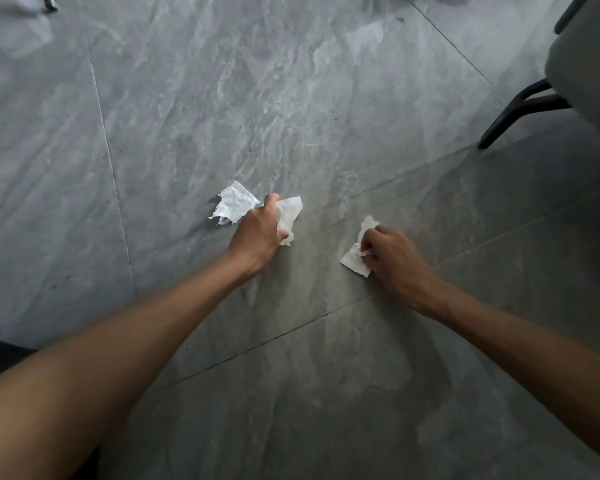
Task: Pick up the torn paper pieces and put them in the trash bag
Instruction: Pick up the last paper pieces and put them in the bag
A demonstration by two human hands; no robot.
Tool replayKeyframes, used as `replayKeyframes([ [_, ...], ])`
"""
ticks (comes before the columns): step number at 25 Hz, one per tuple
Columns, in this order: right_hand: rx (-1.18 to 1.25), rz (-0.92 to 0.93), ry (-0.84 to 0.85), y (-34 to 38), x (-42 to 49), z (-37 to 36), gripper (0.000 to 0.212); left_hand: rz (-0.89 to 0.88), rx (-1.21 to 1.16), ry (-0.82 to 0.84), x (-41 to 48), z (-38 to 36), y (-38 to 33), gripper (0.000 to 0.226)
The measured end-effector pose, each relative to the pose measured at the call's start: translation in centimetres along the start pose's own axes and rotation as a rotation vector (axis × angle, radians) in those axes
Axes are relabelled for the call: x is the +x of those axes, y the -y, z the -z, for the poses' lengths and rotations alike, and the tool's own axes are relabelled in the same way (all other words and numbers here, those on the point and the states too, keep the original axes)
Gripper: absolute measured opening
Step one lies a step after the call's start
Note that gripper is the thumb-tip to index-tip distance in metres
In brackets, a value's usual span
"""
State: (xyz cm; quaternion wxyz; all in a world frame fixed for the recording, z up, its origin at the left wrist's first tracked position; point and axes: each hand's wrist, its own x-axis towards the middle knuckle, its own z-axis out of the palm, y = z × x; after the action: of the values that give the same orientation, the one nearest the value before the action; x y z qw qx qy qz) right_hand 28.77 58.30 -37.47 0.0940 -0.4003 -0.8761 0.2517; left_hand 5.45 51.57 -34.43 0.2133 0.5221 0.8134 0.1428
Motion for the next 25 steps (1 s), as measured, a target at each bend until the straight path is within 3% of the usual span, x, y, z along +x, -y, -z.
replayKeyframes([
  [3,0.127,-0.036,-0.046,0.4,-0.8,0.8,0.005,0.039,0.043,0.041,1.2,-1.0,0.0,0.033],
  [6,0.287,-0.198,-0.09,1.6,-1.7,1.4,0.005,-0.048,0.103,0.079,0.4,-0.7,-0.2,0.013],
  [9,0.551,-0.403,-0.003,3.9,-2.1,1.4,0.005,-0.143,0.136,0.137,-1.2,2.1,-0.8,0.004],
  [13,0.972,-0.532,0.14,9.7,-1.9,1.3,0.002,-0.275,0.119,0.06,-5.2,10.2,-1.9,0.007],
  [19,1.049,-0.335,0.303,21.1,-0.2,3.7,0.005,-0.187,-0.004,-0.115,-14.7,23.2,0.4,0.009],
  [25,0.77,-0.029,0.449,35.3,0.4,6.3,0.009,0.133,-0.014,-0.24,-27.7,29.7,10.1,0.015],
])
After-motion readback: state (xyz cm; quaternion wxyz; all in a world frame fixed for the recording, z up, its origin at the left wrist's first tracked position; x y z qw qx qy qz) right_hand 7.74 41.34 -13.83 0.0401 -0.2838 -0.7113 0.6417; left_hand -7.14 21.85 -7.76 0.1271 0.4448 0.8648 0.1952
